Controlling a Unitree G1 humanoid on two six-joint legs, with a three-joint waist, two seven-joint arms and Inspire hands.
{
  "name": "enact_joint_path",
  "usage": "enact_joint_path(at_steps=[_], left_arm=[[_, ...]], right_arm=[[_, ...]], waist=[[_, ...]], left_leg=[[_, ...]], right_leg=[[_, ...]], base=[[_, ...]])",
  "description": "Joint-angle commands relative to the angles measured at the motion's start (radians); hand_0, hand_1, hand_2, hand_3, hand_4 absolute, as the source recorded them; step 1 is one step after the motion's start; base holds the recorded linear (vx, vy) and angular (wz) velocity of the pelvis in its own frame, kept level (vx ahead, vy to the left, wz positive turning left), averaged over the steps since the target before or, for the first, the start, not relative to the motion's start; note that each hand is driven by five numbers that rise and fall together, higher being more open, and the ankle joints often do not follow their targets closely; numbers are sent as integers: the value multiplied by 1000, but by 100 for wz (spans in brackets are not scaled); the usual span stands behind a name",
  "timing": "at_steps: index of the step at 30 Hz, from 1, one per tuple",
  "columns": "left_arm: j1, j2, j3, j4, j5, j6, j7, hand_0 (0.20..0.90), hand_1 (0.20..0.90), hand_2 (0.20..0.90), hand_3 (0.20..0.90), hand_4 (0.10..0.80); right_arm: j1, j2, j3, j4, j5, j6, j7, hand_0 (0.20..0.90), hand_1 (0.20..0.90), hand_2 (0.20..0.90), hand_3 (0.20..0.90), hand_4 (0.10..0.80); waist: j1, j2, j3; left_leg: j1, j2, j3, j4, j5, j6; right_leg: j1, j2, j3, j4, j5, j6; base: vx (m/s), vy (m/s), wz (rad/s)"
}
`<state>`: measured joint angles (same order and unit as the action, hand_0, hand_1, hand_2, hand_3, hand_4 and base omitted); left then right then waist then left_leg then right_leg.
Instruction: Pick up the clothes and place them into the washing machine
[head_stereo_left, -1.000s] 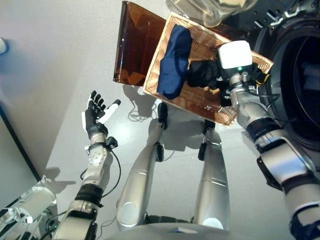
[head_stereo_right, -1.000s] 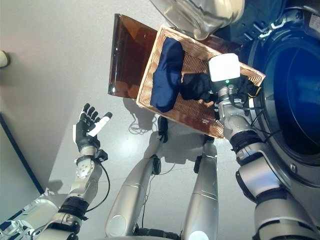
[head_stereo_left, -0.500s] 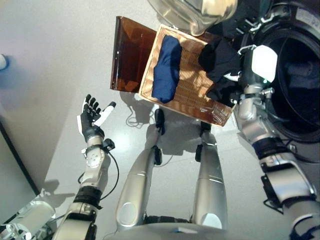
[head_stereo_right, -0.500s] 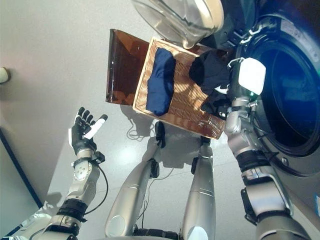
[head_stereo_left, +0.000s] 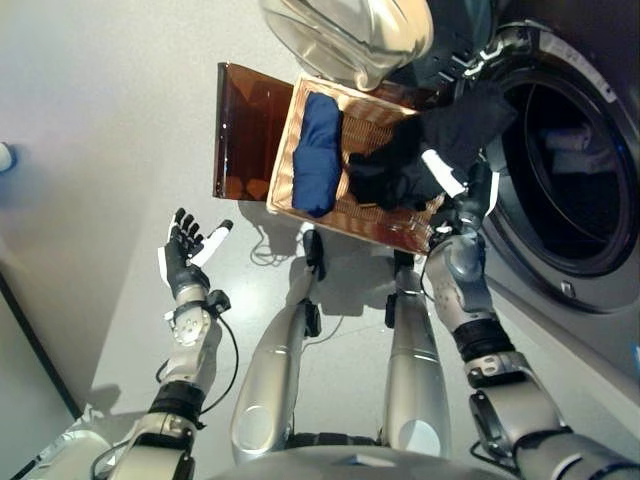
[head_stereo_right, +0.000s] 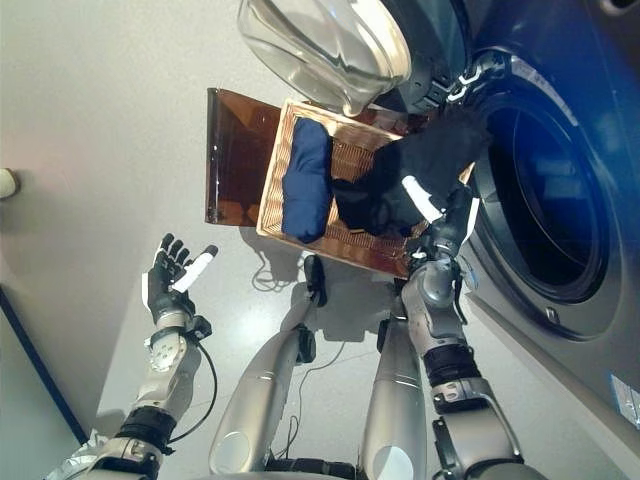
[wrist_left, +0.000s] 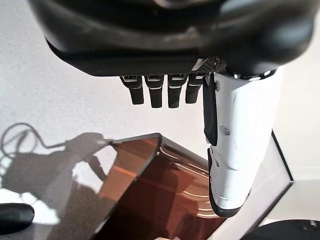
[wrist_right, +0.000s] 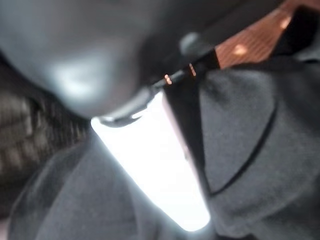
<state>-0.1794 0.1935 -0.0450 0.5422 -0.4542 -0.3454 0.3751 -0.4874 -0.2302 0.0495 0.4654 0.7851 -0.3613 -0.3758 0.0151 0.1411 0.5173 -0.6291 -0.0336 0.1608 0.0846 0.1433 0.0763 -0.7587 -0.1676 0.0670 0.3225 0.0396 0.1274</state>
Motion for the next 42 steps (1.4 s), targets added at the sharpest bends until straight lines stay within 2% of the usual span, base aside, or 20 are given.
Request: enact_joint_path(at_steps=[1, 6, 18, 25, 27, 28, 29, 34, 42], left_arm=[[64, 26, 30, 6, -39, -42, 12, 900, 900, 900, 900, 800], [69, 16, 15, 25, -65, -39, 1, 900, 900, 900, 900, 800], [72, 16, 3, 37, -87, -48, -1, 900, 900, 900, 900, 800], [85, 30, -8, 25, -89, -55, -17, 900, 900, 900, 900, 800], [88, 35, -9, 27, -90, -59, -21, 900, 900, 900, 900, 800], [91, 41, -11, 30, -91, -61, -24, 900, 900, 900, 900, 800], [89, 39, -12, 30, -92, -62, -24, 900, 900, 900, 900, 800], [105, 51, -19, 28, -96, -64, -35, 900, 900, 900, 900, 800], [120, 56, -32, 5, -104, -71, -43, 900, 900, 900, 900, 800]], right_arm=[[19, -1, -69, -92, 201, -164, 104, 200, 200, 200, 200, 300], [-9, 55, -147, -55, 424, -229, 157, 200, 200, 200, 200, 300], [-90, 10, -293, 46, 498, -296, 89, 200, 200, 200, 200, 300], [-190, -124, -380, 159, 465, -303, 4, 200, 200, 200, 200, 300], [-221, -174, -406, 200, 453, -297, -21, 200, 200, 200, 200, 300], [-250, -229, -424, 249, 443, -289, -47, 200, 200, 200, 200, 300], [-256, -235, -424, 256, 445, -288, -45, 200, 200, 200, 200, 300], [-347, -381, -446, 354, 424, -272, -111, 200, 200, 200, 200, 300], [-427, -506, -439, 388, 366, -265, -184, 200, 200, 200, 200, 300]], waist=[[31, 17, -86], [31, 35, -93], [36, 66, -105], [46, 88, -117], [50, 94, -121], [54, 98, -128], [56, 100, -128], [69, 111, -146], [79, 128, -155]], left_leg=[[-24, -11, 6, 81, -104, -96], [-25, -13, 10, 77, -107, -99], [-43, -15, 18, 83, -113, -99], [-55, -18, 18, 90, -115, -97], [-57, -19, 19, 89, -114, -98], [-55, -19, 18, 85, -113, -98], [-57, -19, 19, 84, -112, -98], [-63, -21, 22, 79, -105, -97], [-62, -24, 26, 73, -108, -99]], right_leg=[[41, -12, -12, -30, 12, -11], [36, -10, -4, -32, 8, -11], [14, -9, 11, -19, 2, -11], [-2, -9, 23, -7, -3, -11], [-5, -11, 22, -5, -5, -9], [-7, -10, 24, -4, -6, -8], [-10, -9, 25, -5, -5, -8], [-22, -11, 27, -2, 2, -7], [-32, -15, 32, 3, -5, -4]], base=[[0, 0, 0], [2, 1, -1], [0, 1, -2], [-2, 1, -1], [0, 0, 0], [0, 0, 0], [0, 0, 0], [-5, 1, -1], [0, 0, 0]])
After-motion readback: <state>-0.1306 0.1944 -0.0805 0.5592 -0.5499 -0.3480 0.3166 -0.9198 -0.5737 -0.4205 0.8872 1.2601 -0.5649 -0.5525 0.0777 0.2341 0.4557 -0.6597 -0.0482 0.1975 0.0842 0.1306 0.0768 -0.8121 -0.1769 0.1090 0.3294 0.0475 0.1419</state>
